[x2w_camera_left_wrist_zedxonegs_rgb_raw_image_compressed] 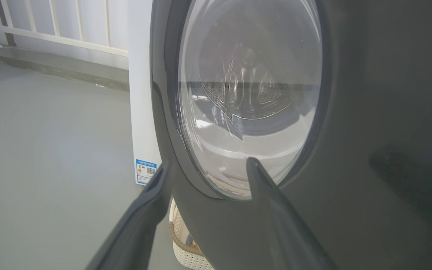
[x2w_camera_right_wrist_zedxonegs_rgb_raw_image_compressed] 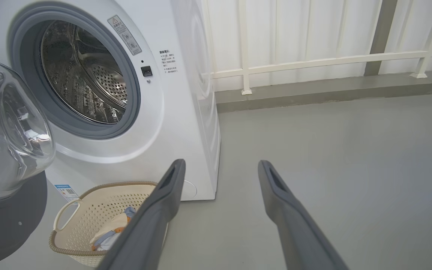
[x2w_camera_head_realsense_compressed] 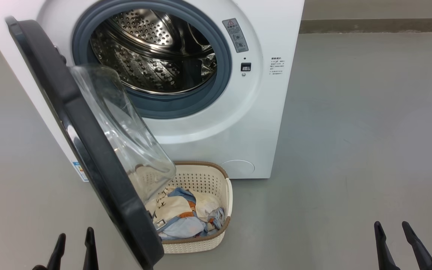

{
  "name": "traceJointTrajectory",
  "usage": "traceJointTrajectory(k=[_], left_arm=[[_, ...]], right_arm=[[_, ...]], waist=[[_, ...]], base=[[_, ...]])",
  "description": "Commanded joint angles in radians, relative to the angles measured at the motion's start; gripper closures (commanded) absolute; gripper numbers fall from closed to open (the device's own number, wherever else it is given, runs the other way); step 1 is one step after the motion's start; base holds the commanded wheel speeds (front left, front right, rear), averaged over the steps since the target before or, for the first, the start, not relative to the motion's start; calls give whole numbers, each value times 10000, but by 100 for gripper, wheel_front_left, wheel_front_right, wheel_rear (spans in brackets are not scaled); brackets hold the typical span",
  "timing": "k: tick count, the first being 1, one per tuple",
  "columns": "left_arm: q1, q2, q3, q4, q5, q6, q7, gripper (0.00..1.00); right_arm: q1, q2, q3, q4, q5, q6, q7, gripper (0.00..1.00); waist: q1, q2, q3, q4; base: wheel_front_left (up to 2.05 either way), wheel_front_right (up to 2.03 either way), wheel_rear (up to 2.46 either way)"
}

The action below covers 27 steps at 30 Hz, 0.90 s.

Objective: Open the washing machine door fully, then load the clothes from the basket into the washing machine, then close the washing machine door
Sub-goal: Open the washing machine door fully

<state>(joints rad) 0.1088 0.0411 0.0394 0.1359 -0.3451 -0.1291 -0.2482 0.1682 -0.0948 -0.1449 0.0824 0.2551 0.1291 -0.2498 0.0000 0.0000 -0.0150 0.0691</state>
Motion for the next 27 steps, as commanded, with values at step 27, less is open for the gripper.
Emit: traceJointTrajectory(k=[27], left_arm=[[-125,228,298,-373,132,-16,-136,25]], right_arm=[[-130,6,96,295,-152,16,-120,0]], waist=[[0,0,-86,169]], base=[[0,0,0]])
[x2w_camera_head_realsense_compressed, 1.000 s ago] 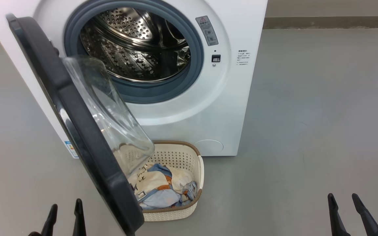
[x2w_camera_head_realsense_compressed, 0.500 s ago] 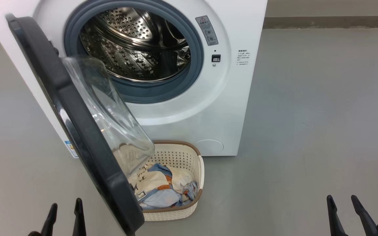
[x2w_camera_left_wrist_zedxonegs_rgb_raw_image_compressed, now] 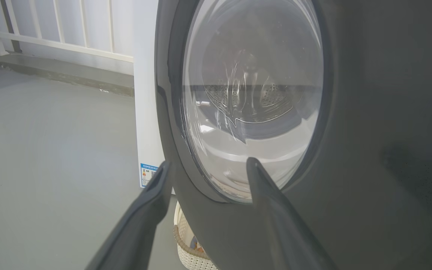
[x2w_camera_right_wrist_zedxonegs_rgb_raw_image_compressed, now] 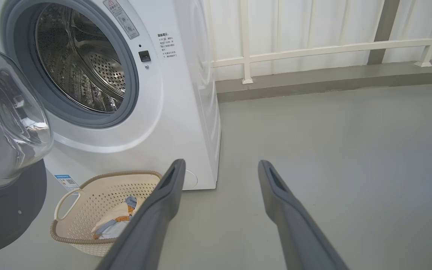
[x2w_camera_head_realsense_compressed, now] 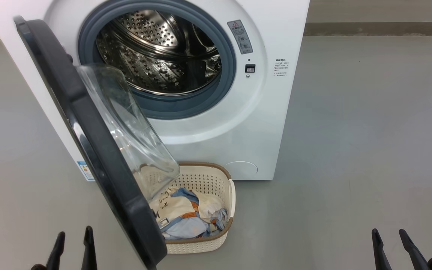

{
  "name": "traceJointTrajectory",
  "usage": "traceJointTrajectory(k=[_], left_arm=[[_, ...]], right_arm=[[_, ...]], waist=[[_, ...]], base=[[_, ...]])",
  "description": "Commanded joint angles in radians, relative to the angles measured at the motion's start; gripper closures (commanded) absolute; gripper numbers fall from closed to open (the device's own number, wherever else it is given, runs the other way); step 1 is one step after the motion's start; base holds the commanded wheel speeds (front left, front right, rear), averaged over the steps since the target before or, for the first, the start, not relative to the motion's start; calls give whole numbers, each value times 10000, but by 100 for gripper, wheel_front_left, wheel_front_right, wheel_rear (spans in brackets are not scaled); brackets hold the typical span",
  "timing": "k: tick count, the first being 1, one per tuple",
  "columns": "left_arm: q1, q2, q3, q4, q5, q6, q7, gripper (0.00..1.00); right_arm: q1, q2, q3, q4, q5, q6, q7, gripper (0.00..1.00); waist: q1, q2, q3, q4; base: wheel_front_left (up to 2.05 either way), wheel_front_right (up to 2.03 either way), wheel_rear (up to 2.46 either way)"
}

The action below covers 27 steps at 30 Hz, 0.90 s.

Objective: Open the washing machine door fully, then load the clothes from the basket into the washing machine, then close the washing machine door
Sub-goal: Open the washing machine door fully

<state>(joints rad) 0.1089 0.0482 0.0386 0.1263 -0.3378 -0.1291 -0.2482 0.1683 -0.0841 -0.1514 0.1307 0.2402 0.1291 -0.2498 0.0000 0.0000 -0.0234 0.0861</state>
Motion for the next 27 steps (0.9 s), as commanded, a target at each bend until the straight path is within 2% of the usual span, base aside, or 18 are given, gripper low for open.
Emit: traceJointTrajectory(k=[1,10,14,20,24,27], left_arm=[[-128,165,294,-270,38,-16,-136,100],[-147,161,682,-372,44,-16,-136,100],[-273,93,1521,-684,-47,-16,-136,100],[-796,35,2350,-2268,70,-16,-136,100],[-1156,27,2252,-3575,294,2,-136,100],[-1417,25,1823,-4468,412,112,-107,100]], right_arm=[[-138,-96,164,-179,0,16,-120,0],[-121,-67,115,-202,25,16,-120,0],[-107,-63,92,-255,22,16,-120,0],[-24,-64,34,-331,16,16,-120,0],[3,-36,28,-343,13,16,-120,0],[36,-4,17,-344,26,16,-120,0]], waist=[[0,0,-2,0],[0,0,-51,46],[0,0,-85,75],[0,0,-100,207],[0,0,-123,323],[0,0,-149,420]], base=[[0,0,0],[0,0,0],[0,0,0],[0,0,0],[0,0,0],[0,0,0]])
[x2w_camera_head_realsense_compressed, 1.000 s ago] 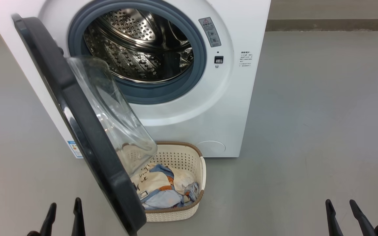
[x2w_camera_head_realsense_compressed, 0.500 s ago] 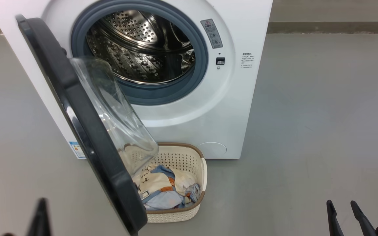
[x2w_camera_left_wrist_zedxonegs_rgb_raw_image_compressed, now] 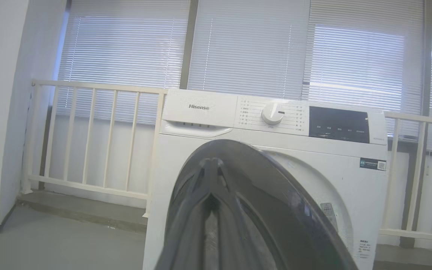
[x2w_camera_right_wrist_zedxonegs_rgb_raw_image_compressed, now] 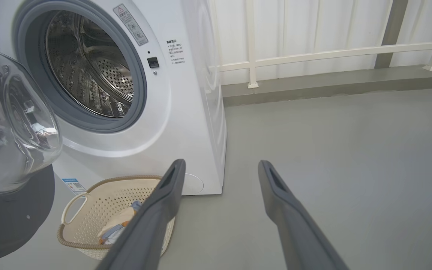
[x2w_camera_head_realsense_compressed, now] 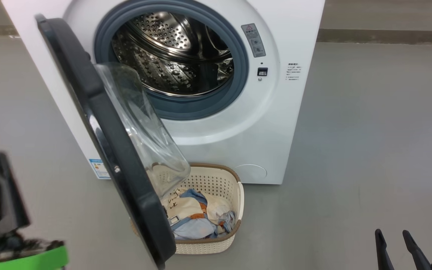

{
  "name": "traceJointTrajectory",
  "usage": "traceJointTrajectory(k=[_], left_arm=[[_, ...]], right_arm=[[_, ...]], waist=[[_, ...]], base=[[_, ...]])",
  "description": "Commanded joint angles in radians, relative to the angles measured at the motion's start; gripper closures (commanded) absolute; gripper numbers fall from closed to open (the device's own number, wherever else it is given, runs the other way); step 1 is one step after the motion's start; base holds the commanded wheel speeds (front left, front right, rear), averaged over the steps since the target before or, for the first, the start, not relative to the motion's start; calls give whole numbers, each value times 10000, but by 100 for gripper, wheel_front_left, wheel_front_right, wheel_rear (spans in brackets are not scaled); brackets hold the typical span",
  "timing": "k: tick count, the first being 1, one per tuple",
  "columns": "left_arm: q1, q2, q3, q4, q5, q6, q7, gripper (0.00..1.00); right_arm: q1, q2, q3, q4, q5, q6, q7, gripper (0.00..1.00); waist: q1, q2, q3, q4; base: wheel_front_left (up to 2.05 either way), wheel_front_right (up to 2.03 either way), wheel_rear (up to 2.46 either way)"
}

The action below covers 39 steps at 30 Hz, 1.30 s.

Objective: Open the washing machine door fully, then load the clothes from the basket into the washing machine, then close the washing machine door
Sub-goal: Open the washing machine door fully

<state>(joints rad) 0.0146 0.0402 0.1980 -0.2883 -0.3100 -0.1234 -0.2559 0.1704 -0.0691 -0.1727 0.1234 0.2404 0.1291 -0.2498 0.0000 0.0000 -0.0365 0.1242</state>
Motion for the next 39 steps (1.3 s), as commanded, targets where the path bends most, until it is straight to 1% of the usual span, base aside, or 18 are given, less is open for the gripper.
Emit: traceJointTrajectory(k=[1,5,9,10,11,12,15,17,24,25,31,34,39], left_arm=[[-584,105,-14,-648,192,79,67,100],[-1061,103,-1305,-1990,200,193,716,100],[-1386,102,-2883,-2799,45,358,1502,100],[-1422,102,-3305,-2893,-55,432,1694,100],[-1437,102,-4119,-2944,-192,599,2040,100],[-1407,102,-4481,-2913,-318,697,2203,100],[-1254,102,-5371,-2694,-652,966,2629,100],[-1136,102,-5751,-2392,-798,1145,2878,100],[-746,101,-6427,-1524,-1514,1712,3410,100],[-746,101,-6427,-1524,-1514,1712,3410,100],[-561,101,-6728,-869,-1807,2124,3634,100],[-496,101,-6664,-455,-1918,2268,3675,100],[-465,101,-6650,97,-2248,2344,3610,100]], right_arm=[[37,-141,207,-273,26,16,-120,0],[101,-84,144,-291,46,16,-120,0],[126,-24,157,-294,54,16,-120,0],[122,-12,156,-295,52,16,-120,0],[112,7,169,-297,49,16,-120,0],[107,16,163,-299,45,16,-120,0],[92,35,139,-308,46,16,-120,0],[87,42,138,-308,51,16,-120,0],[49,57,154,-280,72,16,-120,0],[49,57,154,-280,72,16,-120,0],[23,69,176,-280,72,16,-120,0],[-2,71,202,-274,68,16,-120,0],[-41,32,228,-264,74,16,-120,0]], waist=[[0,0,-31,85],[0,0,-59,227],[0,0,-67,366],[0,0,-67,398],[0,0,-63,455],[0,0,-60,483],[0,0,-40,571],[0,0,-14,634],[0,0,40,779],[0,0,40,779],[0,0,100,858],[0,0,138,869],[0,0,217,883]], base=[[0,0,0],[0,0,0],[0,0,0],[0,0,0],[0,0,0],[0,0,0],[0,0,0],[0,0,0],[0,0,0],[0,0,0],[0,0,0],[0,0,0],[0,0,0]])
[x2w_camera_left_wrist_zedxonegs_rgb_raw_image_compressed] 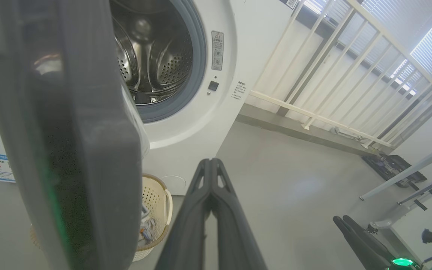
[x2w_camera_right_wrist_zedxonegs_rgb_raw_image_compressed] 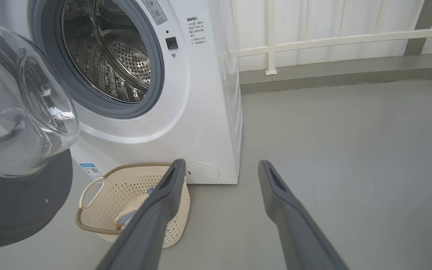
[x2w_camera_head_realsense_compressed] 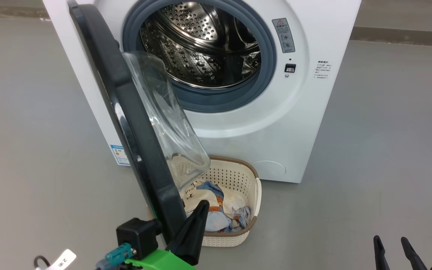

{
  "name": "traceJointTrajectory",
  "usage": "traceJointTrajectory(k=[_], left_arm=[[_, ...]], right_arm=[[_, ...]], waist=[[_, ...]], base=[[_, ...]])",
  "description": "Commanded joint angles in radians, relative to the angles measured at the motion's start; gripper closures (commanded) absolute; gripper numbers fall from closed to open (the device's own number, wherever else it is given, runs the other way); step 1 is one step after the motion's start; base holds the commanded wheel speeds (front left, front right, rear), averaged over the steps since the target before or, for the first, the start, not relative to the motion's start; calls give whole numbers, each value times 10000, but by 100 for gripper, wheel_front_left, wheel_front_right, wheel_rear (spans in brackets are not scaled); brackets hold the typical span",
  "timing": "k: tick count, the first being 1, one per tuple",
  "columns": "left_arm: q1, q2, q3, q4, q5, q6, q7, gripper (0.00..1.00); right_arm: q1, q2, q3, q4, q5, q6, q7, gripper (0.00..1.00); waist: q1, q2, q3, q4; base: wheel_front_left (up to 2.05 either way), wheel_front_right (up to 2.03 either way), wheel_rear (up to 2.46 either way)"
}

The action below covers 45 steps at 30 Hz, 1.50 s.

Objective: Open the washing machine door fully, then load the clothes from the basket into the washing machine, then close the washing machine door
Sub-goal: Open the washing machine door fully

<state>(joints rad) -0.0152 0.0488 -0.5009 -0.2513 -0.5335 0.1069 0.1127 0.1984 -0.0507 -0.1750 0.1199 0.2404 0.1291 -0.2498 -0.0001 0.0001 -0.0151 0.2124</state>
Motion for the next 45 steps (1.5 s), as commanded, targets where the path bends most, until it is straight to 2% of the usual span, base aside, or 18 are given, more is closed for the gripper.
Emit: traceJointTrajectory(k=[1,12,23,37,45], left_arm=[[-157,15,339,-147,-97,57,-107,100],[-205,15,202,683,-533,273,-665,100],[-354,14,-29,1369,-830,757,-1281,100],[-613,14,-12,1800,-949,1270,-1840,100],[-688,29,88,1895,-949,1388,-1973,100]], right_arm=[[-332,-169,259,-223,81,16,-120,0],[-341,-300,254,-191,99,16,-120,0],[-412,-324,358,-189,92,16,-120,0],[-467,-316,360,-174,93,16,-120,0],[-460,-312,364,-157,127,16,-120,0]], waist=[[1,-1,24,2],[1,-1,190,178],[1,-1,324,464],[1,-1,458,636],[1,-1,526,1025]], base=[[0,0,0],[0,0,0],[0,0,0],[0,0,0],[0,0,0]])
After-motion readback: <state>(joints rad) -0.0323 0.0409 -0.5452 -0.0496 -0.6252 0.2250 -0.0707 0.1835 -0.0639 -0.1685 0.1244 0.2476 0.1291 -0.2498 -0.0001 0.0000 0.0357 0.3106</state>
